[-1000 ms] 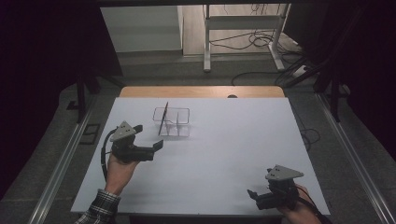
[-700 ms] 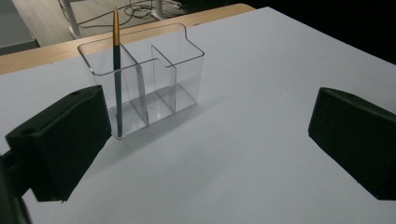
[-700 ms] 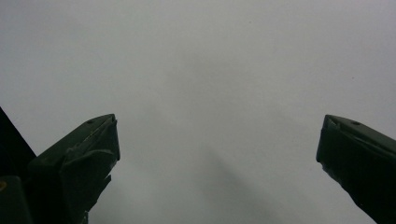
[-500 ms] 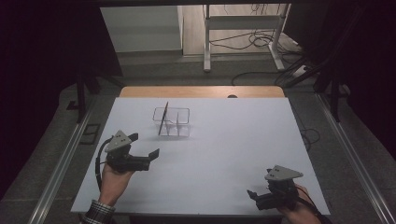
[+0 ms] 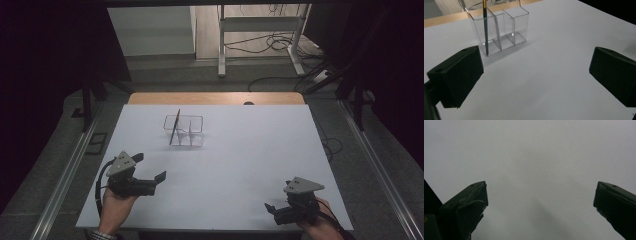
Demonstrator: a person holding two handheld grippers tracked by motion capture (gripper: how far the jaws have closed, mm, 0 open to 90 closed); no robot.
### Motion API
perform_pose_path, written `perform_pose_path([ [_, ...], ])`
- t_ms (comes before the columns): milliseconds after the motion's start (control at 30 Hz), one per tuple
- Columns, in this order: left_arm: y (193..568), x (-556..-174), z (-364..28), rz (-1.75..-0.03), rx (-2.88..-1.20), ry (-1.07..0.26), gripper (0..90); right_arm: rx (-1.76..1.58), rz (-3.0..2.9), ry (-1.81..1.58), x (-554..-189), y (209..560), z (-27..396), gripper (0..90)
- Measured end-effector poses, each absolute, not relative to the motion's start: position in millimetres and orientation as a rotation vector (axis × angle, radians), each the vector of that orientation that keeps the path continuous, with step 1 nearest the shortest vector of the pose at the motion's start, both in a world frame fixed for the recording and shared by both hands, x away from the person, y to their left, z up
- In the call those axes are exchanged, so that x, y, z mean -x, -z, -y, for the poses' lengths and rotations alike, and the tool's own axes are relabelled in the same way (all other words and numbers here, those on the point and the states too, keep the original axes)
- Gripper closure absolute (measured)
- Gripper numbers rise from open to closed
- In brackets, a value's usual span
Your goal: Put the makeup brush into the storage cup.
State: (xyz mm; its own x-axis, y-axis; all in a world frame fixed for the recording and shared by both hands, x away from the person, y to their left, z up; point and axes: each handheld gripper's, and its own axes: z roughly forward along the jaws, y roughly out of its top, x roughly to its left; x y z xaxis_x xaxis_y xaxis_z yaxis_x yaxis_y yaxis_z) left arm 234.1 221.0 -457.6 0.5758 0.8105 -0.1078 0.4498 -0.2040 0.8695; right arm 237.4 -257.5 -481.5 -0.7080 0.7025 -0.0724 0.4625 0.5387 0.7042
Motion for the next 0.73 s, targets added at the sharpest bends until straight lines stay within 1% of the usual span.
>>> perform_pose_path([
  [333, 474.7, -215.8, -219.6, -1.056, -1.861, -0.426, 0.0, -0.959, -2.436, -0.963, -237.5, 481.6, 257.4, 0.0],
  [600, 490.3, -203.3, -216.9, -1.083, -1.945, -0.426, 0.0, -0.956, -2.442, -0.963, -237.1, 481.5, 256.9, 0.0],
  [733, 489.9, -204.2, -219.4, -1.096, -1.914, -0.426, 0.0, -0.947, -2.451, -0.951, -237.9, 482.5, 256.9, 0.0],
])
